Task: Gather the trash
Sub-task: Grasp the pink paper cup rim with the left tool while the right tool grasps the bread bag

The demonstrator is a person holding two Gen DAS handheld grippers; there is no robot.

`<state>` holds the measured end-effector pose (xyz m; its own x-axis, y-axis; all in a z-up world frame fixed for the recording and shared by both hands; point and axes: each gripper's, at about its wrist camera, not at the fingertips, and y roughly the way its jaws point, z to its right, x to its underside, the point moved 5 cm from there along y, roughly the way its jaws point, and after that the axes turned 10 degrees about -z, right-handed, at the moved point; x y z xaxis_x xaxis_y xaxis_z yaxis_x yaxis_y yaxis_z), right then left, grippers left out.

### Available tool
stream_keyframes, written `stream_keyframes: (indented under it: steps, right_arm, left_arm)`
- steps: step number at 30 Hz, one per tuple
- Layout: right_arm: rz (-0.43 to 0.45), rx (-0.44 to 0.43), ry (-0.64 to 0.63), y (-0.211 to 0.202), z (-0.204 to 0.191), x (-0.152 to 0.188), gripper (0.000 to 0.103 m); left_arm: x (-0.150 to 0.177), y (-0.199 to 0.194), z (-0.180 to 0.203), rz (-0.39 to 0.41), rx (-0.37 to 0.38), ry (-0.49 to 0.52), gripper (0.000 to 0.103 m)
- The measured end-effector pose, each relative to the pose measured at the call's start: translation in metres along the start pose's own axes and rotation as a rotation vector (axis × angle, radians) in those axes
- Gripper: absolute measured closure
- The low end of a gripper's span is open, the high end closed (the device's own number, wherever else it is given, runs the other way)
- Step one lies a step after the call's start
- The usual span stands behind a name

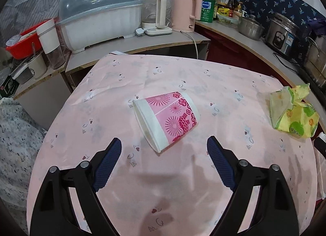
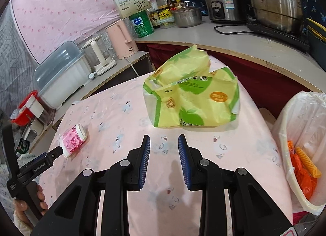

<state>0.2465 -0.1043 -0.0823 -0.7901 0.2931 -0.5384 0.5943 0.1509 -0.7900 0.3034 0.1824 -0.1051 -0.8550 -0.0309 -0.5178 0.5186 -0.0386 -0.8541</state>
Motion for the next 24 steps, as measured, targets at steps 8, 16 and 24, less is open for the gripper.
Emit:
stream_keyframes:
  steps: [8,16,24]
  right_arm:
    - [-0.004,0.018,0.016,0.017,0.007,-0.016,0.075]
    - [0.013,0.056,0.08,0.024,0.045,-0.034,0.072]
    - [0.055,0.091,0.126,0.024,0.077,-0.051,0.046]
  left_arm:
    - [-0.012,0.03,0.01,-0.041,0.036,0.027,0.04]
    - [-0.022,0.04,0.041,-0.05,0.075,0.073,0.1]
    - [-0.033,0.029,0.092,-0.006,0.128,0.148,0.1]
